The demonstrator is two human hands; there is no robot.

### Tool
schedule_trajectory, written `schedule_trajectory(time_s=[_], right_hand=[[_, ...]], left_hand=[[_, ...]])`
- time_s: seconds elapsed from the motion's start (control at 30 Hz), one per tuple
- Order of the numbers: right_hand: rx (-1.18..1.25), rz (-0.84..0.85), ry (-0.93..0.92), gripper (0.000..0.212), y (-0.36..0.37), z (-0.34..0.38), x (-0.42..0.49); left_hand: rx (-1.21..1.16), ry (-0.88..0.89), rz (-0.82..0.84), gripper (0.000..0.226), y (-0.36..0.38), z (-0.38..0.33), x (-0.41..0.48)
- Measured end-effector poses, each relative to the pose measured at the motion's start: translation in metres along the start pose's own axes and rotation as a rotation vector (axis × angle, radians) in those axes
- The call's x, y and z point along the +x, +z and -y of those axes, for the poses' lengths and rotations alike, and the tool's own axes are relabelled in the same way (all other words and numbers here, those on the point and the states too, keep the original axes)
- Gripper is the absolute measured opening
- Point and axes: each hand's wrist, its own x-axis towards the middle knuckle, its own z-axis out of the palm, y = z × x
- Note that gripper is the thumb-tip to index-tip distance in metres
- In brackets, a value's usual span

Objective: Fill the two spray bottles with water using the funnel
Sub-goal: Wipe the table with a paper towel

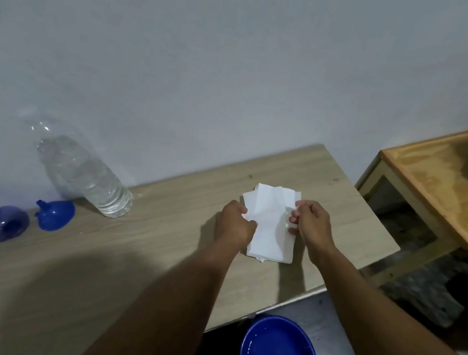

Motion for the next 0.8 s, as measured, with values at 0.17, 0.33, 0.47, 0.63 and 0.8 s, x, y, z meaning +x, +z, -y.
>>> schedule_trajectory(time_s=[0.17,0.33,0.47,0.63,0.8], right_hand=[[-0.007,0.037,0.012,0.02,0.01,0.001,0.002],[-0.041,0.071,0.048,0.022,0.012,-0.003,0.004],[-0.03,0.103,0.102,0.029,0.01,0.0,0.005],[-0.041,0.13,0.126,0.032,0.009,0.007,0.005],[-0.05,0.149,0.122,0.033,0.01,0.01,0.003]], left_hand=[[-0.081,0.079,-0.052,0.022,-0.012,-0.012,0.005],[-0.264,0.125,0.137,0.021,-0.021,-0.033,0.009],[-0.299,0.169,0.263,0.021,-0.025,-0.056,0.005],[-0.379,0.203,0.376,0.025,-0.028,-0.077,-0.006],[-0.441,0.161,0.428,0.028,-0.043,-0.078,-0.014]])
